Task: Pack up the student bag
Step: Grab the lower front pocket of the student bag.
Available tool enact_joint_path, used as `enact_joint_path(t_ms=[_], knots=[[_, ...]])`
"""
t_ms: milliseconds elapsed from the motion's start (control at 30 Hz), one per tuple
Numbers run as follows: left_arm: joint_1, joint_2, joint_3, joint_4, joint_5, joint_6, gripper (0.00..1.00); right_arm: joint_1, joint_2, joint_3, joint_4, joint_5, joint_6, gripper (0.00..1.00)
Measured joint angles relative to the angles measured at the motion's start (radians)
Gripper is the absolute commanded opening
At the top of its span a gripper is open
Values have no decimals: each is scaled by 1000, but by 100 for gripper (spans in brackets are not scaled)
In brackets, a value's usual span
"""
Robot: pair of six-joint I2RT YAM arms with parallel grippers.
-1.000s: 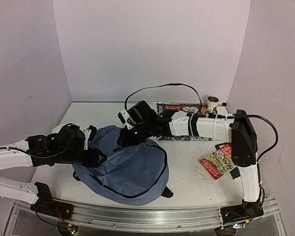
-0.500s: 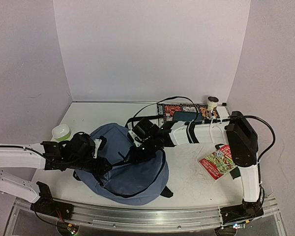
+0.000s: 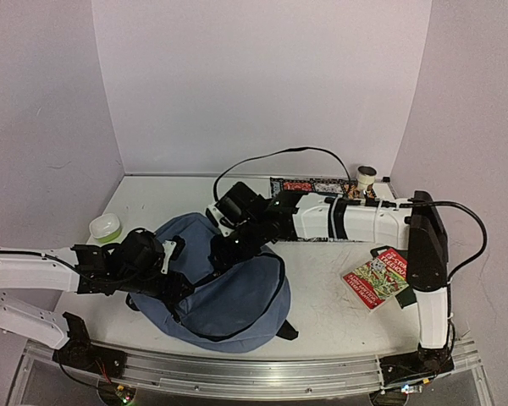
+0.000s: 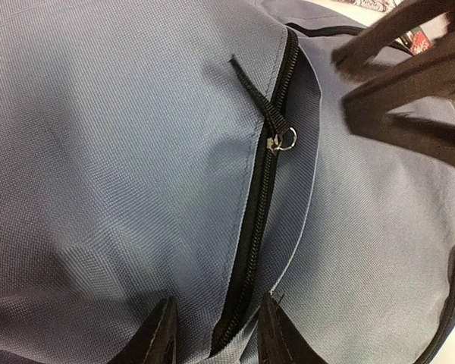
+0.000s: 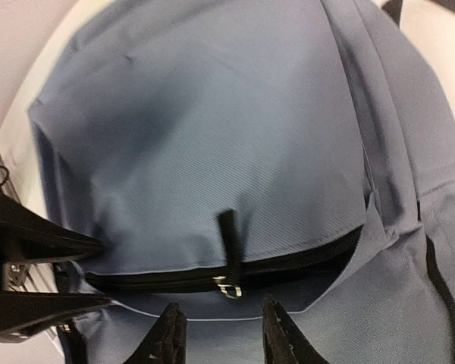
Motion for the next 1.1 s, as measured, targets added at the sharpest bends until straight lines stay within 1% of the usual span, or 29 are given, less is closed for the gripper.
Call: enact_joint_path(t_ms=[200,367,633,833,1100], knots=[[0,0,0,0,1,0,36,18,8,99,-19,25,-25,40],[0,0,0,0,6,0,36,21,78,178,-19,36,-35,41],[0,0,0,0,8,0,35,21,175,193,-41,94,-38,43],[0,0,0,0,9,0,34,21,179,193,-41,147,-38,41],[0,0,0,0,11,0,33,21,206,214,-38,134,-53,35]])
